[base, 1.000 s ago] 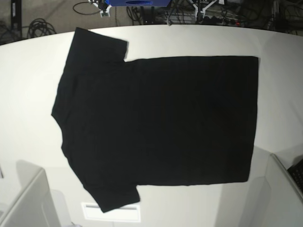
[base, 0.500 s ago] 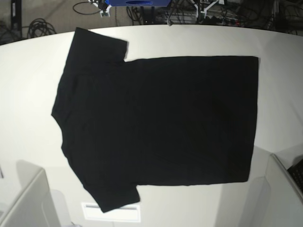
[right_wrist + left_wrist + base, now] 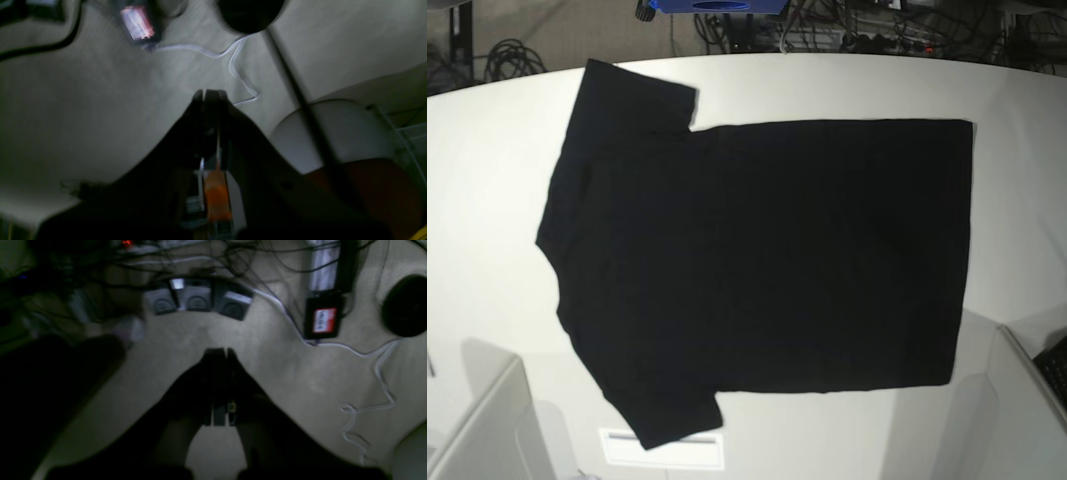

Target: Fold the T-shirt properly

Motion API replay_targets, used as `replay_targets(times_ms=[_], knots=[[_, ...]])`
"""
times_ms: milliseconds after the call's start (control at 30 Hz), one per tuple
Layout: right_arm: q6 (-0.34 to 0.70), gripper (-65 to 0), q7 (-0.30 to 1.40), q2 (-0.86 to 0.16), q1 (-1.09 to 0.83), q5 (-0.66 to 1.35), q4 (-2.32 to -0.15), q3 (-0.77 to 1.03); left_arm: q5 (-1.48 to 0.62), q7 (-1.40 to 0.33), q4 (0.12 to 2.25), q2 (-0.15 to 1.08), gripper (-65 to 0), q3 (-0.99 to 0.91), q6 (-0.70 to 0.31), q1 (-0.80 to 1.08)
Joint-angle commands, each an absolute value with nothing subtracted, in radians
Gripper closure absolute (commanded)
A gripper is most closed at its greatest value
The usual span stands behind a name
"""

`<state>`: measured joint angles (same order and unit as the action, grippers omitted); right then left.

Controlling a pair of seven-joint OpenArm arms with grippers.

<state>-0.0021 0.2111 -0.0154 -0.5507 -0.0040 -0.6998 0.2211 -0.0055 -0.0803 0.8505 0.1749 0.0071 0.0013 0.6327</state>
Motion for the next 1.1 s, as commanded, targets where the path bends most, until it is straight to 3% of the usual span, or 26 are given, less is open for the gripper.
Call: replay_targets(times_ms=[0,200,433,600,700,767,900,1033,1067], knots=[[-0.002,0.0,0.234,-0.015,-0.601,0.002,-0.799,0.226,-0.007,-0.071,0.901,0.186,0.0,0.001,0.004,0.673],[-0.002,0.0,0.449,0.047,-0.806,0.002,-1.330,0.354,-0.024,-0.071,1.205,0.231,0.0,-0.002,0.004,0.869],[0.001,0.0,0.522,0.124,-0.911,0.002,-1.776,0.535,-0.298,-0.070,1.607,0.366,0.0,-0.001,0.004,1.089],[0.001,0.0,0.521,0.127,-0.881,0.004,-1.988,0.558,-0.397,-0.065,1.836,0.424,0.0,-0.001,0.004,1.176],[0.007,0.0,0.522,0.122,-0.788,0.004,-2.009,0.553,-0.397,-0.065,1.926,0.423,0.0,-0.001,0.004,1.185],[0.084,0.0,0.524,0.120,-0.713,0.004,-2.009,0.558,-0.401,-0.064,1.952,0.423,0.0,-0.007,0.004,1.179],[0.341,0.0,0.527,0.127,-0.604,0.050,-2.009,0.559,-0.427,-0.064,1.972,0.377,0.0,-0.101,0.004,1.138],[0.398,0.0,0.647,0.120,-0.535,0.275,-2.008,0.576,-0.579,-0.070,1.972,0.321,0.0,-0.269,0.004,1.096],[0.401,-9.0,0.691,0.120,-0.518,0.338,-2.006,0.605,-0.615,-0.071,1.972,0.320,0.0,-0.302,0.004,1.090]])
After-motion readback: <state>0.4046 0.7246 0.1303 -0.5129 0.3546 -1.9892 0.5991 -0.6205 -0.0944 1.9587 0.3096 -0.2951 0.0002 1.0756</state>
